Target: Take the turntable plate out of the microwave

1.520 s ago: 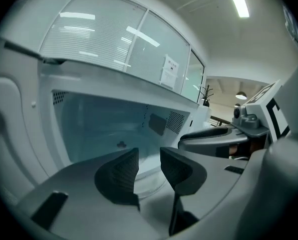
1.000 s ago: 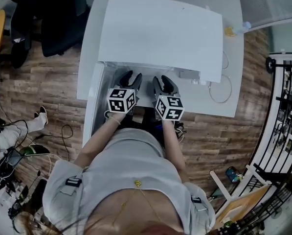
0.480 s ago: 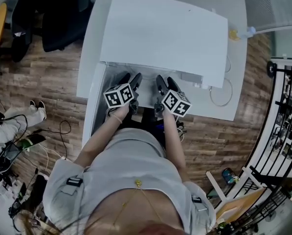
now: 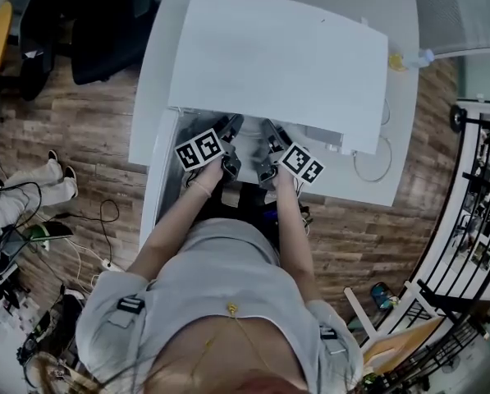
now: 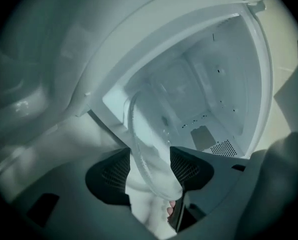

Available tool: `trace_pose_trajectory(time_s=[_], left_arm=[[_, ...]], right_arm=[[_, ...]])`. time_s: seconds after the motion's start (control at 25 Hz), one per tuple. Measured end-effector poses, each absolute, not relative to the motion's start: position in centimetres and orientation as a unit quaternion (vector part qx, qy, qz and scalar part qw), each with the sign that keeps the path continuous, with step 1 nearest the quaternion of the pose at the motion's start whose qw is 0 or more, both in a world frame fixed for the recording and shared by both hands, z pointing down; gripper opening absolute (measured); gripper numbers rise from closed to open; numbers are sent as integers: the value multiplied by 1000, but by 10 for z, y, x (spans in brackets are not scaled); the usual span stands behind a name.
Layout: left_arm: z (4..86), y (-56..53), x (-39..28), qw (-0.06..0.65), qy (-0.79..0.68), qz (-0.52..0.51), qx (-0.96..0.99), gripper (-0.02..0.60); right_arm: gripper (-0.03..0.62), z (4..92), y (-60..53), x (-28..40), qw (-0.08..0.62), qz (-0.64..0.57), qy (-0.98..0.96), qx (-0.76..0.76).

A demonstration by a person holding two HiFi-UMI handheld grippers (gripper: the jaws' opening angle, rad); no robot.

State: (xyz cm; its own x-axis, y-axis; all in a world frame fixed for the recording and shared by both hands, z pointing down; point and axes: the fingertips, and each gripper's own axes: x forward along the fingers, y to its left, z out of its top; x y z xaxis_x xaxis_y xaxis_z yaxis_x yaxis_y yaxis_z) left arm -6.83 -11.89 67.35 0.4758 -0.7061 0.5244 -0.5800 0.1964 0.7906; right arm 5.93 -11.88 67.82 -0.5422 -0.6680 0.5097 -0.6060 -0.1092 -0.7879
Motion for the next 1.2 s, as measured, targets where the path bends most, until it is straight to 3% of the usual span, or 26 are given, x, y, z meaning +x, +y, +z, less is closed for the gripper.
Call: trace_pose_trajectory(time_s=[0.16,0.2,0.28,1.2], left_arm=[[677,-124,-65,592,-502,-70,627,248],[678,-124,-64,596,-499,-76,624,213],[678,-123,-64,602,-498,-88,618,144],[662,-83,-65,591,-472,-88,648,124]], right_arm=[[174,680,-124,55,51,-591,658,-464],[134,681,-124,55,56,-594,654,-464],[120,682,-123,56,66,-596,653,-462],[97,663,-81,54,83,-582,669,-454]])
